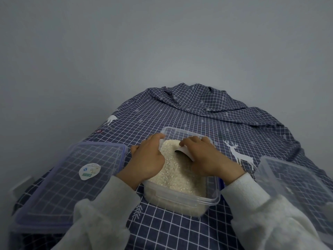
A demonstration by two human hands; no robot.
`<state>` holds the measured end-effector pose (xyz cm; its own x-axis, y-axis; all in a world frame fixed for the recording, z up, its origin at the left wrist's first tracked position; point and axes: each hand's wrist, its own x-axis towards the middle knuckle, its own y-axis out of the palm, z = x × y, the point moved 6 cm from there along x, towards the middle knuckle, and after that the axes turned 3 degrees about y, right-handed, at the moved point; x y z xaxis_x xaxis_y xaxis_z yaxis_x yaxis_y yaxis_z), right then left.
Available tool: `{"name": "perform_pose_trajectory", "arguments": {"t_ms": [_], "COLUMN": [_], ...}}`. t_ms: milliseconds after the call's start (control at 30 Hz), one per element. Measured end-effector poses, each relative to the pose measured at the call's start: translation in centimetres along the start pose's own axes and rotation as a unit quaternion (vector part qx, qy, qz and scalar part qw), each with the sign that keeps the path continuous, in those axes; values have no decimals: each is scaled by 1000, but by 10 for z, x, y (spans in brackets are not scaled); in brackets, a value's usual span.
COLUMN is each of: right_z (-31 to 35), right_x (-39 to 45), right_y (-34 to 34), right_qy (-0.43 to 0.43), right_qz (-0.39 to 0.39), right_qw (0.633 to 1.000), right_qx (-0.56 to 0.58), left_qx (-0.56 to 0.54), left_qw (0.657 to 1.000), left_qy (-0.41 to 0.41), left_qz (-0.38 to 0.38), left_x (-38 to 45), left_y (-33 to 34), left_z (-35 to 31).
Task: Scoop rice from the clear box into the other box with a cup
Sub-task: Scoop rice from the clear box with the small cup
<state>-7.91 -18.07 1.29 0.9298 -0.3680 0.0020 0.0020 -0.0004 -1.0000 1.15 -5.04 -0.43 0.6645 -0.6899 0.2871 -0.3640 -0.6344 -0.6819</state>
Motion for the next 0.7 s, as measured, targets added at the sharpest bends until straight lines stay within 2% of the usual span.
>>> {"name": "perform_pose_trajectory", "arguments": {"t_ms": [200,700], "right_z": [13,42], "right_x": [-12,-38], "right_y": [-4,-2], "right_qy": [-15,-39], "right_qz": [30,80], "right_qw": [996,977], "right_qx": [85,196], "left_qx": [2,2], "left_qw": [1000,1000], "left_qy": [-4,4], "left_qz": [0,-1], "left_x": [0,-2], "left_y": [0,-3], "left_z": [0,-4]}}
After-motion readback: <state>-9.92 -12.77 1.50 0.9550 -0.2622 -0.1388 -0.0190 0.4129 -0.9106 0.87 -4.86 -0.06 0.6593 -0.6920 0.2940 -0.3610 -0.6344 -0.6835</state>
